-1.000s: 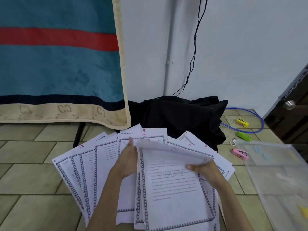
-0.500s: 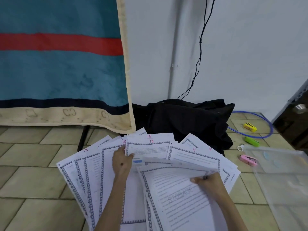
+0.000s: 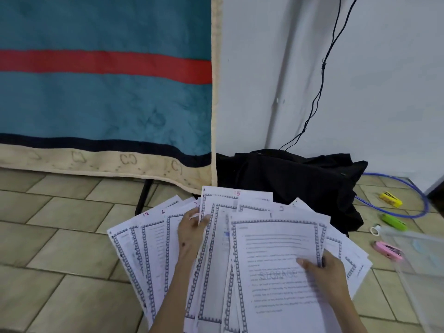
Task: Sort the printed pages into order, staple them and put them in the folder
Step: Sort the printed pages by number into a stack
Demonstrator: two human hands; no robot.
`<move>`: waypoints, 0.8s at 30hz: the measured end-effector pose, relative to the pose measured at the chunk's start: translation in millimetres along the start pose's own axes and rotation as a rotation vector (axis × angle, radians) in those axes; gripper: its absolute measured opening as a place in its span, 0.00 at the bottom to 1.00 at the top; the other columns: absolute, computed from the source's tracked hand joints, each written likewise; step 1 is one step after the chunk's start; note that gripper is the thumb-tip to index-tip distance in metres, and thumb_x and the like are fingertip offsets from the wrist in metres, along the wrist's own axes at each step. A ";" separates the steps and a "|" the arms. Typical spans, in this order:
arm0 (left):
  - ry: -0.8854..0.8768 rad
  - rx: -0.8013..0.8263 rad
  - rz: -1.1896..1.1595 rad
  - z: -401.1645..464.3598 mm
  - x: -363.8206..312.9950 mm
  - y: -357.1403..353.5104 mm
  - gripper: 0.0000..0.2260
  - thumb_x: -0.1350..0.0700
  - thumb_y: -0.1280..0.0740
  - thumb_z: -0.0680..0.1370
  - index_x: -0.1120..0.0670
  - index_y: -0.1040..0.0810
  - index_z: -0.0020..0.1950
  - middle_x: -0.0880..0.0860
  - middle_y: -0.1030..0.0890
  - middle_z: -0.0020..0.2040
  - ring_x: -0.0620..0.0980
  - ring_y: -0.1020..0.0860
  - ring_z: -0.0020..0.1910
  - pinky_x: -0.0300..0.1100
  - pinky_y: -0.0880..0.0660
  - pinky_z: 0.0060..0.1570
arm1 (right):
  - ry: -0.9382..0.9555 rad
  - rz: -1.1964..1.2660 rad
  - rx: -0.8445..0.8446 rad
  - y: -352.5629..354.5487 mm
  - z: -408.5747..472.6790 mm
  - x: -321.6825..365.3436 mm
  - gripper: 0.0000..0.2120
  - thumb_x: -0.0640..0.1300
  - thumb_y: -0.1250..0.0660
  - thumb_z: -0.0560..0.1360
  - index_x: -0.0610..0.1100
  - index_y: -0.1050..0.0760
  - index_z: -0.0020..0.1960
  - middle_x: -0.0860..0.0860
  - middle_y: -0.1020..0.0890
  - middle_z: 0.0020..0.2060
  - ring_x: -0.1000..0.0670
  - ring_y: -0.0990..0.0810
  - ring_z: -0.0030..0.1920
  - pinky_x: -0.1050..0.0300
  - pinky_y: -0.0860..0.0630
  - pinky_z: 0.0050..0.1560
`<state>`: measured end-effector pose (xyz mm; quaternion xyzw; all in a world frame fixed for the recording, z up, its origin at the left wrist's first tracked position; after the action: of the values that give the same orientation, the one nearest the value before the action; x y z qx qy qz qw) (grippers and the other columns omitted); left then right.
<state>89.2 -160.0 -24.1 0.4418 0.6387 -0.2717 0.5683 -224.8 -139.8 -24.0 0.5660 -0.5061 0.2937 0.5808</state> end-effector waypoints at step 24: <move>0.092 0.084 0.100 13.7 12.6 10.6 0.16 0.63 0.35 0.77 0.59 0.30 0.65 0.59 0.23 0.61 0.56 0.23 0.55 0.42 0.28 0.52 | -0.046 0.027 0.249 -151.5 -22.7 56.4 0.22 0.41 0.32 0.74 0.48 0.31 0.22 0.57 0.29 0.19 0.58 0.32 0.23 0.64 0.33 0.31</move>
<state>105.5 -163.6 -37.5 0.5086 0.6293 -0.2492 0.5321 -62.8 -159.4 -23.2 0.6337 -0.4865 0.3489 0.4900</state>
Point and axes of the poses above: each hand's wrist, its own z-axis towards the middle knuckle, its own y-axis out of the back of the hand, x = y × z, the point moved 3 cm from there along z, towards the middle knuckle
